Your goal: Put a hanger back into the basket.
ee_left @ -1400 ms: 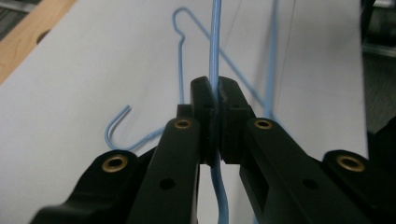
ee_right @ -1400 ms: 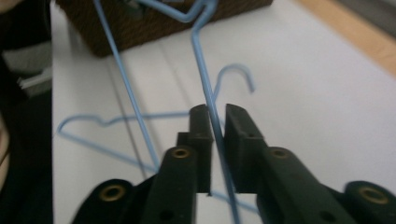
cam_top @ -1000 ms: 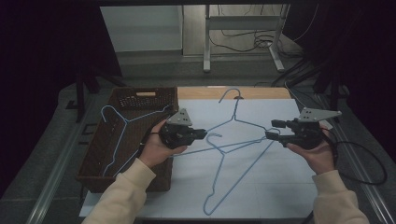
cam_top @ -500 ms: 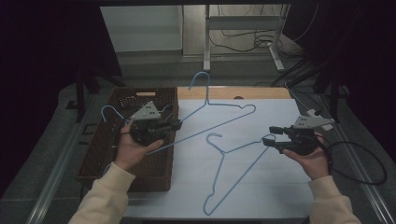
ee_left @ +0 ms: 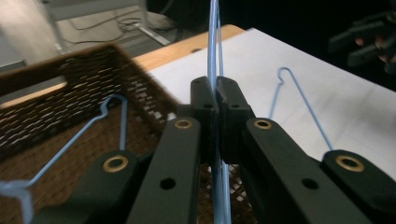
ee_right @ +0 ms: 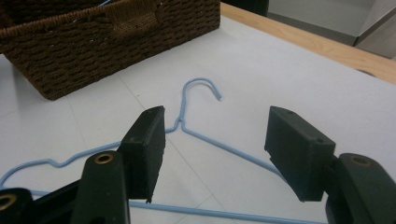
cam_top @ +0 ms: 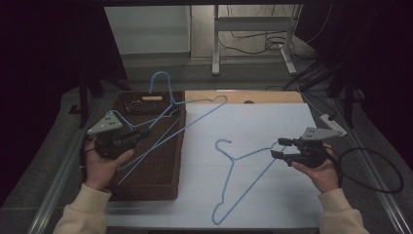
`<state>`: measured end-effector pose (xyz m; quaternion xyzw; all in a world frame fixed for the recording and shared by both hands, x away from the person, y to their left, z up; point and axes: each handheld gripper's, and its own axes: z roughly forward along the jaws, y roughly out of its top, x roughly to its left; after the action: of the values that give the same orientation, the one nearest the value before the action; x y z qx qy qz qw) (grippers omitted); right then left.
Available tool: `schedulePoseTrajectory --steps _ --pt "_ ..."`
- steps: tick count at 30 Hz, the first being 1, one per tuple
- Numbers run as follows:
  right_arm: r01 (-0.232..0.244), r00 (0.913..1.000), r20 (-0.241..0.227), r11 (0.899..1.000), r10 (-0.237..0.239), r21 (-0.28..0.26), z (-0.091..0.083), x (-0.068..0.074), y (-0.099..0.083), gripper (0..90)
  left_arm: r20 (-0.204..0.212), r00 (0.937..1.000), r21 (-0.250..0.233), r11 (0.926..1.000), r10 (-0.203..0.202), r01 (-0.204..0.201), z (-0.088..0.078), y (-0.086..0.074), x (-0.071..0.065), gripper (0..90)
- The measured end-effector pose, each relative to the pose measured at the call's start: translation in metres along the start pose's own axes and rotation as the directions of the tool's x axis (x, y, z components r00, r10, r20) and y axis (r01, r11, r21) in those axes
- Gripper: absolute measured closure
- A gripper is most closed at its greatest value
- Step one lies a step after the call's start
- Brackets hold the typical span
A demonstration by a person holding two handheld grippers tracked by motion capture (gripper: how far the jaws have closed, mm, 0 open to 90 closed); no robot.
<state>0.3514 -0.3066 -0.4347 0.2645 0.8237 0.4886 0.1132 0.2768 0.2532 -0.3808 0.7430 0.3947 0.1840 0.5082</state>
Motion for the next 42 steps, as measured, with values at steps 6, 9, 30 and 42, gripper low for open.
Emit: schedulePoseTrajectory --steps 6,9,30,42 --pt "-0.005 1.0 -0.007 1.0 0.005 0.017 0.006 0.001 -0.006 38.3 -0.072 0.9959 -0.037 0.998 -0.055 0.052 -0.026 -0.013 0.017 87.2" --pt "-0.009 0.9999 -0.009 1.0 0.009 0.023 0.009 0.001 -0.009 38.3 -0.099 0.9923 -0.048 0.9964 -0.075 0.07 -0.035 -0.017 0.024 87.2" --pt "-0.007 0.9998 -0.021 0.999 0.008 0.042 0.015 0.003 -0.012 38.0 -0.207 0.9682 0.077 0.9844 -0.139 0.158 -0.023 -0.045 0.054 87.2" --pt "-0.01 0.9998 -0.017 0.999 0.011 0.044 0.013 0.002 -0.014 38.1 -0.176 0.9594 0.182 0.9506 -0.221 0.252 0.01 -0.057 0.075 87.0"
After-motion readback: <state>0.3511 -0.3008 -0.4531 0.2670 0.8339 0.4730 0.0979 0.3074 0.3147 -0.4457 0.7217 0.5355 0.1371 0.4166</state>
